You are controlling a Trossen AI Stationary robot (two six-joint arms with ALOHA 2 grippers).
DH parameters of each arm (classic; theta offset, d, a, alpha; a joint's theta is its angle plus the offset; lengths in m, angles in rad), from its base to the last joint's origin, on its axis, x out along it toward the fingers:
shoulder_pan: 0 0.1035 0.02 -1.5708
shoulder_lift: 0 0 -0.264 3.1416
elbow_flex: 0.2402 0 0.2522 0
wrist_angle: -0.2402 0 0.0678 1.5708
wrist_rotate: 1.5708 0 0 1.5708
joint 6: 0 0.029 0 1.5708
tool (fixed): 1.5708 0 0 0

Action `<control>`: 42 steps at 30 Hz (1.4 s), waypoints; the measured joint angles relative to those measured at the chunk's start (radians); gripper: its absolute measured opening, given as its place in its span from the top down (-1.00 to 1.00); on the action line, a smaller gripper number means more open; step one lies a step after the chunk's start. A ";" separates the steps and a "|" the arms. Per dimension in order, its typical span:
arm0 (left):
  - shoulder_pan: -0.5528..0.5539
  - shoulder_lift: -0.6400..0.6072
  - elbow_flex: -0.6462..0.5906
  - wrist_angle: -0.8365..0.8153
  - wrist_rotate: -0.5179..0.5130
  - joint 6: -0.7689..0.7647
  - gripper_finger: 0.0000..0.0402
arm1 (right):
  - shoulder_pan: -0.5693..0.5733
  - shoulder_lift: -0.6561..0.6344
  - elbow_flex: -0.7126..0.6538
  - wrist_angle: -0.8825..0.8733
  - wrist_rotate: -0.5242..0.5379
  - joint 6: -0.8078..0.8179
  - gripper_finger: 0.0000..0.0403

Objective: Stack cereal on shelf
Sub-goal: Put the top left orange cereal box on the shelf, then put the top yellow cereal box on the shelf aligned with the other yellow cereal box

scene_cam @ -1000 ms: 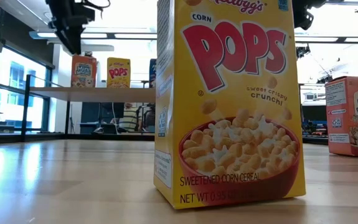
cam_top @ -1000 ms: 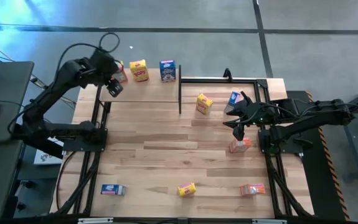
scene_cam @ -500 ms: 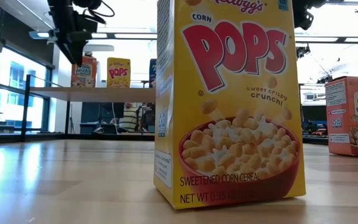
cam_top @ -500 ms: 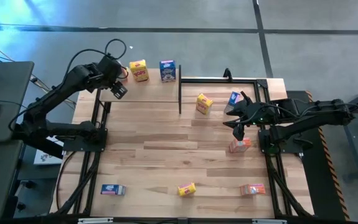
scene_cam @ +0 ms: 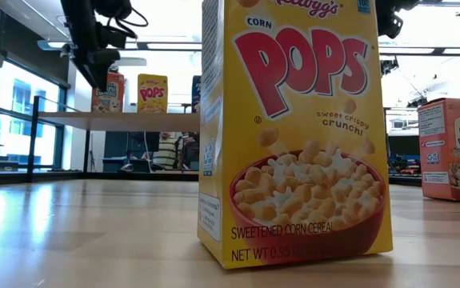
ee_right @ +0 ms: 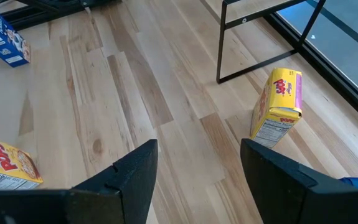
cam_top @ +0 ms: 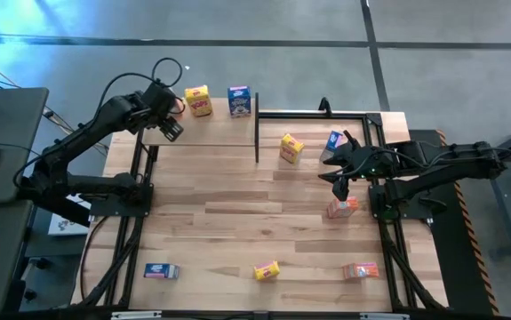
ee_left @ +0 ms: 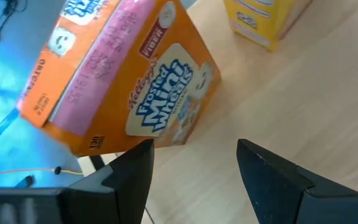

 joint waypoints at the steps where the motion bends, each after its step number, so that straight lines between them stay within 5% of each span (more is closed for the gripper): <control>1: 0.000 0.000 0.000 0.000 -0.010 -0.003 -0.10 | 0.000 0.000 0.000 0.000 0.000 0.000 -0.10; 26: 0.013 0.000 0.000 0.042 -0.042 0.003 -0.10 | 0.000 0.000 0.000 0.000 0.000 0.000 -0.10; 42: -0.251 -0.084 0.001 0.047 0.112 -0.135 -0.10 | 0.000 0.000 0.000 0.000 0.000 0.000 -0.10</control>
